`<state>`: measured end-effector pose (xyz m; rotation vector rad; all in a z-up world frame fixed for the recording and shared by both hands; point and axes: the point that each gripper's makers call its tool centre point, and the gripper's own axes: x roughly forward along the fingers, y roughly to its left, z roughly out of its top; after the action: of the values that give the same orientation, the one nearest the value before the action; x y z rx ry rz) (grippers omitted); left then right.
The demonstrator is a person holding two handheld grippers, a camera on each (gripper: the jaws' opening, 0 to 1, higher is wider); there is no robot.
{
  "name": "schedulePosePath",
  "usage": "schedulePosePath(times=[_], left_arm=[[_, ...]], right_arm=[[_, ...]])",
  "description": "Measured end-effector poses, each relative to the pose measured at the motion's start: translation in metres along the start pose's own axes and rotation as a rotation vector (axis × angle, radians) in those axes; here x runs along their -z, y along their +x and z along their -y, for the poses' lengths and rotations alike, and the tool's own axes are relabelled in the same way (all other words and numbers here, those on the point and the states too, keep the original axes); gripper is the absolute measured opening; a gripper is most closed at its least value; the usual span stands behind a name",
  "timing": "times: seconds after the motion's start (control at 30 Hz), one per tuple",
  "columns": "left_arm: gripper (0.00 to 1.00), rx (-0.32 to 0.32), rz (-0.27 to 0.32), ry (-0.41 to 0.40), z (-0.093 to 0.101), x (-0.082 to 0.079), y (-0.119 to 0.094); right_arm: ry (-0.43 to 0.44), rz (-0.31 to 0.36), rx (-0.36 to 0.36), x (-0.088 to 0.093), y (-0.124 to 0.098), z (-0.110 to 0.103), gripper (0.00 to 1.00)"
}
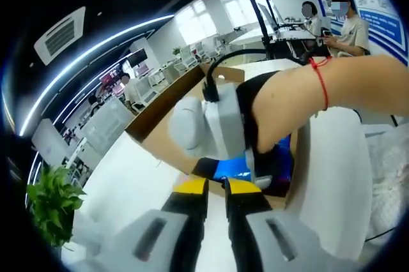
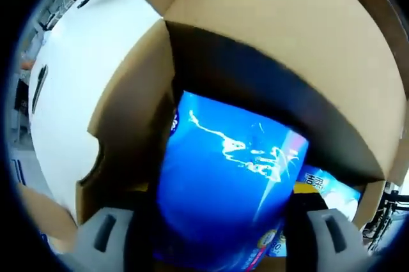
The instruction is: Operate the shoe box by opening the lid, removing the specified soft item, and placing it in the target area until the item is outside and the box remains undamaged.
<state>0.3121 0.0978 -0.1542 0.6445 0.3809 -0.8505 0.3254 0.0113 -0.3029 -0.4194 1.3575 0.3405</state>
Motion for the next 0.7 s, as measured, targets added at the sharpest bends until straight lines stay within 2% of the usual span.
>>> schedulePosePath(times=[0.33,0.7], left_arm=[[0.1,0.015,-0.013,0.011,0.005,0.001,0.004],[0.1,0.037,-0.036,0.024,0.011,0.004,0.008]], right_arm=[[0.011,0.034,-0.042,-0.002,-0.005,0.0,0.75],[0.038,0.05,-0.068,-0.004,-0.014,0.0,0.72]])
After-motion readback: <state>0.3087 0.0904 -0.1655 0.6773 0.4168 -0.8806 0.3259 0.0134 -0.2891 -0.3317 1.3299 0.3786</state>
